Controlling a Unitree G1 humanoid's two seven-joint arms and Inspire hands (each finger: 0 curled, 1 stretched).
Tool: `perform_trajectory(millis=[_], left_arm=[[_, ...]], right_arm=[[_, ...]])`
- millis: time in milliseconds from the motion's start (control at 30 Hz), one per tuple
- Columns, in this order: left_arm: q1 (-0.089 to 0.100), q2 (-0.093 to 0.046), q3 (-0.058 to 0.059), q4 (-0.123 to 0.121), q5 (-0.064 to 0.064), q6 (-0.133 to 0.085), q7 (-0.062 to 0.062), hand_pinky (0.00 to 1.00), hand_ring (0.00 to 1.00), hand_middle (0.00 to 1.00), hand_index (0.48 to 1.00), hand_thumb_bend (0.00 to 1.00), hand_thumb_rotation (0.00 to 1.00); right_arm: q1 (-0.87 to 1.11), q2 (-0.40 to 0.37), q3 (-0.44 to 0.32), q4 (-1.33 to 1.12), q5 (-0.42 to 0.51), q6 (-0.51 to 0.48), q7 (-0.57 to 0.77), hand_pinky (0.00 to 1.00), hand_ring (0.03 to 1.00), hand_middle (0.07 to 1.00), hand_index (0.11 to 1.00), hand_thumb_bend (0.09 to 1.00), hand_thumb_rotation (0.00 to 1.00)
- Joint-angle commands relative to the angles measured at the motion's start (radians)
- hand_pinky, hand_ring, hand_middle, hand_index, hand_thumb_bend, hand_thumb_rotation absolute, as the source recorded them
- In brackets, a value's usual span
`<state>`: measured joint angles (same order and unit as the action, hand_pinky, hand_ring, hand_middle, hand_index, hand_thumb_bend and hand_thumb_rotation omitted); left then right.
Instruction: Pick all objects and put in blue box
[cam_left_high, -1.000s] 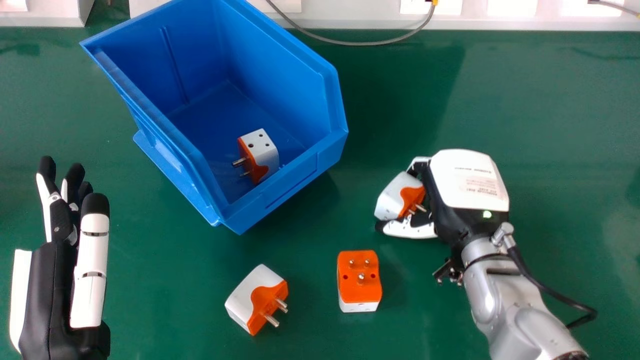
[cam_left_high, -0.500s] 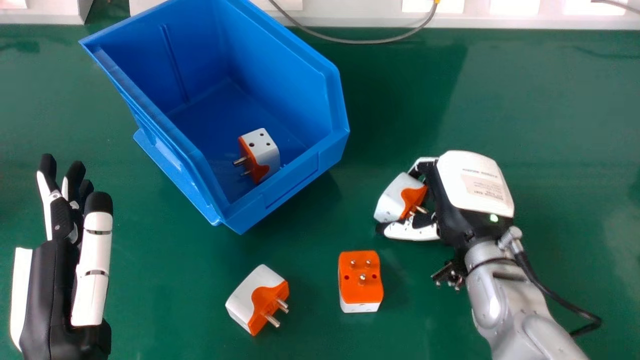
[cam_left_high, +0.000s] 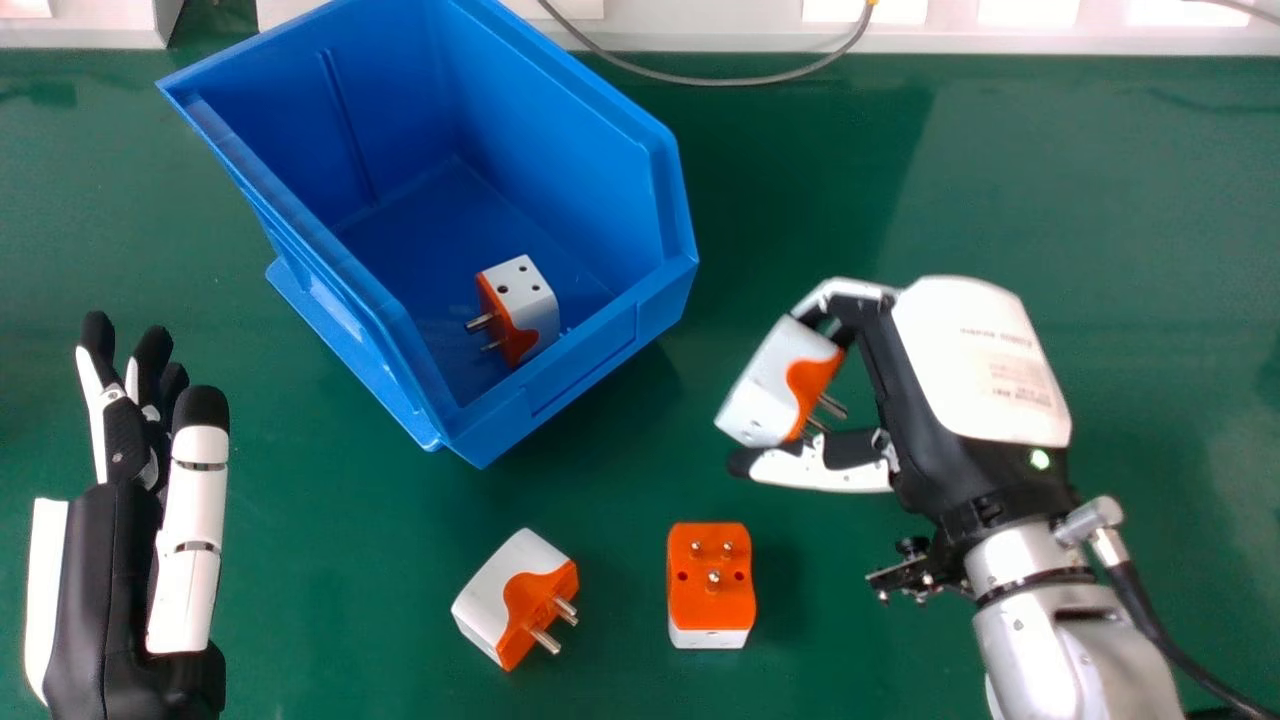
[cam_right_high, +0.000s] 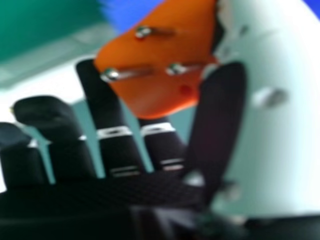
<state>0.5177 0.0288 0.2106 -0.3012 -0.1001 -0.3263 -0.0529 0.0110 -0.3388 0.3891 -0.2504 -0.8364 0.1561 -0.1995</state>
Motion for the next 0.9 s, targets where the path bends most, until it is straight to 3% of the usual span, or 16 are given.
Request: perform_trajectory(millis=[0,100,233,433,500,567,633,767,867], left_arm=[[0.001,0.001,0.001,-0.022,0.009,-0.009,0.004,1.00,1.00,1.00,1.000,0.43,0.85],[0.001,-0.003,-0.001,-0.019,0.004,-0.013,0.002,1.00,1.00,1.00,1.000,0.44,0.84],[0.004,-0.004,-0.003,-0.021,0.017,-0.011,0.006,1.00,1.00,1.00,1.000,0.43,0.85],[-0.002,-0.013,-0.008,-0.013,0.004,-0.020,0.000,1.00,1.00,1.00,1.000,0.40,0.83],[-0.005,-0.015,-0.009,-0.008,0.006,-0.024,0.001,1.00,1.00,1.00,1.000,0.42,0.83],[-0.003,-0.018,-0.010,-0.009,0.019,-0.026,0.007,1.00,1.00,1.00,1.000,0.43,0.84],[-0.001,-0.021,-0.013,-0.013,0.014,-0.023,0.006,1.00,1.00,1.00,1.000,0.42,0.85],[-0.006,-0.015,-0.009,0.003,0.036,-0.044,0.008,1.00,1.00,1.00,1.000,0.43,0.86],[-0.002,-0.018,-0.013,-0.007,0.024,-0.030,0.005,1.00,1.00,1.00,1.000,0.46,0.84]], right_arm=[[-0.020,0.009,-0.011,-0.067,-0.014,-0.035,0.004,0.05,0.080,0.137,0.174,0.353,0.11],[-0.055,0.018,-0.013,-0.088,-0.013,-0.087,-0.003,0.04,0.080,0.138,0.170,0.335,0.17],[-0.131,0.046,-0.012,-0.103,-0.016,-0.117,0.028,0.04,0.079,0.135,0.165,0.301,0.23],[-0.260,0.109,0.020,-0.073,-0.010,-0.131,0.103,0.04,0.079,0.140,0.179,0.267,0.41],[-0.321,0.132,0.034,-0.021,-0.006,-0.144,0.114,0.05,0.094,0.161,0.208,0.267,0.37],[-0.381,0.154,0.049,0.044,-0.029,-0.146,0.103,0.05,0.097,0.166,0.215,0.289,0.28],[-0.438,0.177,0.059,0.106,-0.036,-0.142,0.106,0.07,0.119,0.201,0.273,0.312,0.22],[-0.566,0.227,0.073,0.270,-0.029,-0.161,0.089,0.06,0.111,0.187,0.259,0.355,0.13],[-0.657,0.251,0.089,0.391,-0.043,-0.174,0.065,0.08,0.138,0.220,0.289,0.375,0.13]])
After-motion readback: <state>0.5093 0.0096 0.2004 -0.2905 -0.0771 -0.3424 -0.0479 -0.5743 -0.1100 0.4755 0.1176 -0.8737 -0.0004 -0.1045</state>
